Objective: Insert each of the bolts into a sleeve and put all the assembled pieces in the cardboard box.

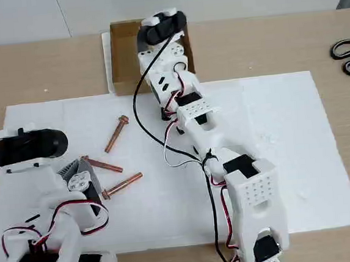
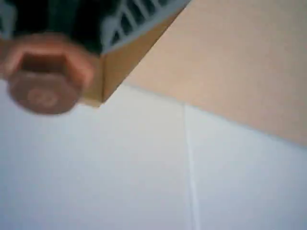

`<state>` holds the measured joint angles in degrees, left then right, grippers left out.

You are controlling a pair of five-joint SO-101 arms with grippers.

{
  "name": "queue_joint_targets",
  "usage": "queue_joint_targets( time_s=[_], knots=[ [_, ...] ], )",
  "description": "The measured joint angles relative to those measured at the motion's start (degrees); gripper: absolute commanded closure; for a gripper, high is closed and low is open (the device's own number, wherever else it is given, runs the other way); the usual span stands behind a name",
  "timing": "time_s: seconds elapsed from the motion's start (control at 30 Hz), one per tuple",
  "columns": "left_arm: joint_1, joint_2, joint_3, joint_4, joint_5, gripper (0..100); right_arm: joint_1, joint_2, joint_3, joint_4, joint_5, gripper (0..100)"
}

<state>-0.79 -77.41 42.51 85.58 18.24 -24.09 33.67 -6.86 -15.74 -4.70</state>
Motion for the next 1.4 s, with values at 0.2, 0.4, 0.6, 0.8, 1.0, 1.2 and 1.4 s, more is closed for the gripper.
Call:
queue_joint_targets(
  time_s=[0.2,0.4,0.6,0.8,1.0,1.2,1.4],
  knots=[
    [0.0,0.0,0.0,0.0,0.0,99,0.1,0.0,0.0,2.2,0.5,97.4],
    [0.0,0.0,0.0,0.0,0.0,99,0.0,0.0,0.0,10.7,0.5,76.4],
    [0.0,0.0,0.0,1.0,0.0,99,0.0,-1.6,-1.3,16.0,2.8,74.2],
    [-0.2,0.0,0.0,2.0,0.0,99,0.0,-8.9,-1.3,17.3,5.6,74.2],
    [-0.2,0.0,-0.4,2.0,0.0,99,0.0,-16.7,-1.3,27.0,5.4,74.2],
    [-0.2,0.0,-5.0,2.0,0.0,99,0.0,-24.8,-1.3,44.3,4.2,74.2],
    [-0.2,-0.1,-8.0,2.0,0.0,99,0.0,-31.6,-1.3,65.2,4.1,74.2]
  ],
)
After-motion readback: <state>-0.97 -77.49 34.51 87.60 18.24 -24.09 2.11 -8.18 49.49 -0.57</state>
